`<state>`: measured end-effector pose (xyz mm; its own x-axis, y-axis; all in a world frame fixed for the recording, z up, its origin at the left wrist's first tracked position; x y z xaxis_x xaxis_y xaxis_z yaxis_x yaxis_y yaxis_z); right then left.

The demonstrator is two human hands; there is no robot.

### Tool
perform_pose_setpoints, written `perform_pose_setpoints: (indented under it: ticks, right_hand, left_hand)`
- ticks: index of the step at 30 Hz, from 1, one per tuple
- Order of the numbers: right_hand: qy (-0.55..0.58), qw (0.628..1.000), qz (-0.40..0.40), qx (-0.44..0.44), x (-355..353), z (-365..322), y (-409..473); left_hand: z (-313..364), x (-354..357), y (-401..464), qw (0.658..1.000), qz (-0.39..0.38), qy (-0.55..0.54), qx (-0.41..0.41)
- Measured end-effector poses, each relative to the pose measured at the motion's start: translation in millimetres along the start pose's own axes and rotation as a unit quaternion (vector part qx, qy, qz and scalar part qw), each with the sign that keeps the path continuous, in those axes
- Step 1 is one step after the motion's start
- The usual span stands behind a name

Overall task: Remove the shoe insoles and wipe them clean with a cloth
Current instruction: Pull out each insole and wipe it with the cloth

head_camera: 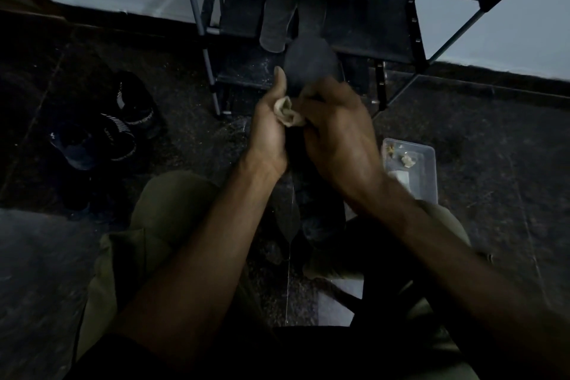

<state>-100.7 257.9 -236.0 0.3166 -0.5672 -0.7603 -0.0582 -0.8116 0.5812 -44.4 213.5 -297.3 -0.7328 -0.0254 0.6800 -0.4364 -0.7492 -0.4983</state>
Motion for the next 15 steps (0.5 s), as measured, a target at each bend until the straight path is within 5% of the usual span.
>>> perform_pose_setpoints:
  ticks: [8, 15]
  right_hand:
    - [-0.064, 0.997, 0.034, 0.025, -4, 37, 44]
    - [-0.027, 0.996, -0.040, -0.070, 2, 4, -2]
  left_hand:
    - [-10, 13, 0, 0.997, -0.053, -0.044, -0.033]
    - [2, -6, 3, 0.999, 0.025, 0.004, 0.027]
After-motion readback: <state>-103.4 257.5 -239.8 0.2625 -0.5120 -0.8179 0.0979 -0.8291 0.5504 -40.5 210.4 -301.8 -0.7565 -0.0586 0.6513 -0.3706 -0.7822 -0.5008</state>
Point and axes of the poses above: each hand's wrist, its own y-axis towards the middle knuckle, its own x-axis out of the palm, z = x × y, the point moved 5 cm from there along y, towards the middle knuckle, and after that the axes turned 10 degrees about z, right-handed, at the moved point
